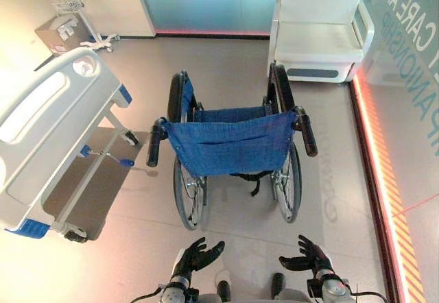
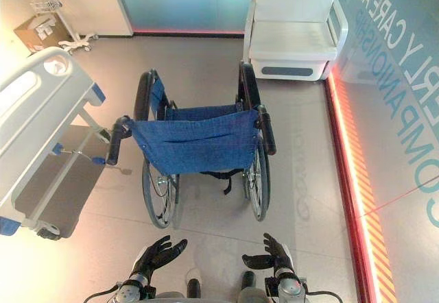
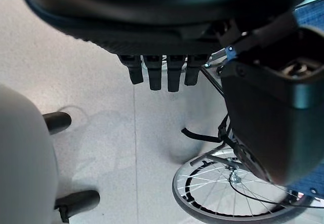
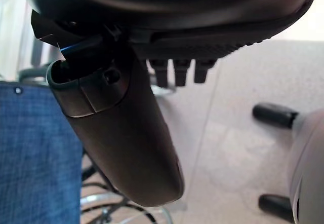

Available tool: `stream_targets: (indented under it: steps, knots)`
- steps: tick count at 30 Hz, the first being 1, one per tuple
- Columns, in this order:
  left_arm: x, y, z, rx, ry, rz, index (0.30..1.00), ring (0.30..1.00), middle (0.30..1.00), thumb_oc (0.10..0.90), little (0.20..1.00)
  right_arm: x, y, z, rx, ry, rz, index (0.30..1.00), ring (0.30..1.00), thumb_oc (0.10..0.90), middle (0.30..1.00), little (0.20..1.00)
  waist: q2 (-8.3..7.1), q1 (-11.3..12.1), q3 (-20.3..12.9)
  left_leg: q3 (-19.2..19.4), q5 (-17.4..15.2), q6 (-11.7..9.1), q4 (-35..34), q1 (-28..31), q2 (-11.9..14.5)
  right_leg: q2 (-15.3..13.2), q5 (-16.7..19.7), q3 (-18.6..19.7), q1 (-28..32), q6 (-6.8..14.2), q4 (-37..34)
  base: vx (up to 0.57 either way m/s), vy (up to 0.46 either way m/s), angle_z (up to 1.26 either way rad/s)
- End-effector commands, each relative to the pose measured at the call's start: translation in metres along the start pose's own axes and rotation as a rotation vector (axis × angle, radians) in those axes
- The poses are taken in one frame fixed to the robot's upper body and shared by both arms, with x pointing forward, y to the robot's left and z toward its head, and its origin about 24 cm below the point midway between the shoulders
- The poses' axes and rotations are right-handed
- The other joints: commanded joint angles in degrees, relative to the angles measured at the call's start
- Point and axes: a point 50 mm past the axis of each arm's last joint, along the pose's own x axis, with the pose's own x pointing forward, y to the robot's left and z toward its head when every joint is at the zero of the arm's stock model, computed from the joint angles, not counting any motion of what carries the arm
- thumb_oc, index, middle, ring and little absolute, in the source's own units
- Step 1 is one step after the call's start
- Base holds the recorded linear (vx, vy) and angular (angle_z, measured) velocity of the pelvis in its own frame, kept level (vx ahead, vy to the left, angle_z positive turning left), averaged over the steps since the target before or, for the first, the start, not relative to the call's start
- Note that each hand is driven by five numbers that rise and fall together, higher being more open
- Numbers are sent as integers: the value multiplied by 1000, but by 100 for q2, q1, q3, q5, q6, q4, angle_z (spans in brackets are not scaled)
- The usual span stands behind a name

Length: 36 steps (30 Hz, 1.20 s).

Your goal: Push the wheelchair next to the bed

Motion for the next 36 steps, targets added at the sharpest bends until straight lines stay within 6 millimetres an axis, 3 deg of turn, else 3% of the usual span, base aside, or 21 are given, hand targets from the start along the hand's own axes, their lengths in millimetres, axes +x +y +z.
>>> stream_targets:
  steps: [1,8,11,14,18,23,25,26,29,31,34,36]
  knots:
    - [8,-5,29,-6,-147,-10,900,900,900,800,900,9,3,31,38,-115,14,900,900,800,900,900,-11,112,20,-124,-711,162,319,-265,-231,7,-793,32,-107,-120,722,0,0,0]
    - [9,11,28,-208,-124,54,900,900,900,800,900,12,-10,38,191,-112,-53,900,900,800,900,900,-40,144,-20,-95,-706,175,317,-215,-208,-4,-745,32,-71,-87,717,9,-6,0]
    - [11,42,39,-409,-177,191,900,900,900,800,900,15,-30,61,249,-189,-119,900,900,800,900,900,-111,195,-55,-94,-720,179,295,-148,-177,-6,-724,33,-21,-61,713,52,-62,0]
    - [11,67,57,-489,-258,293,900,900,900,800,900,16,-56,87,262,-285,-176,900,900,800,900,900,-162,235,-86,-80,-749,180,281,-86,-156,-5,-727,29,52,-58,679,45,-47,3]
    - [7,110,102,-538,-440,475,900,900,900,800,900,8,-113,153,274,-490,-289,900,900,800,900,900,-189,251,-127,-85,-767,179,238,18,-128,-1,-750,39,140,-56,665,35,-18,2]
    - [-12,168,159,-576,-673,709,900,900,900,800,900,-16,-149,239,318,-731,-386,900,900,800,900,900,-199,196,-175,-98,-786,175,221,93,-137,-5,-769,77,197,-64,643,27,12,-1]
    - [-21,179,183,-563,-757,774,900,900,900,800,900,-28,-151,269,330,-824,-410,900,900,800,900,900,-197,186,-185,-103,-778,161,230,72,-130,-7,-770,86,187,-71,635,0,0,0]
    - [-23,180,187,-561,-773,781,900,900,900,800,900,-31,-151,275,333,-838,-413,900,900,800,900,900,-195,184,-188,-104,-777,159,235,65,-130,-8,-769,88,183,-71,635,0,0,0]
    - [-46,189,245,-434,-997,869,900,900,900,800,900,-62,-150,328,352,-1038,-442,900,900,800,900,900,-184,180,-162,-130,-792,139,274,33,-131,-14,-799,103,182,-73,645,-6,3,3]
    - [-50,191,255,-418,-1030,877,900,900,900,800,900,-68,-150,336,356,-1068,-441,900,900,800,900,900,-186,181,-169,-129,-760,133,277,-9,-132,-14,-761,105,155,-79,624,-28,-3,6]
    - [-71,193,301,-329,-1186,875,900,900,900,800,900,-94,-141,370,339,-1209,-430,900,900,800,900,900,-207,197,-172,-163,-748,112,283,-68,-137,-7,-755,81,145,-89,591,-6,-4,1]
    - [-75,191,312,-299,-1223,867,900,900,900,800,900,-100,-139,377,332,-1238,-415,900,900,800,900,900,-218,202,-161,-176,-745,107,287,-82,-139,-6,-755,69,149,-90,581,-2,-13,2]
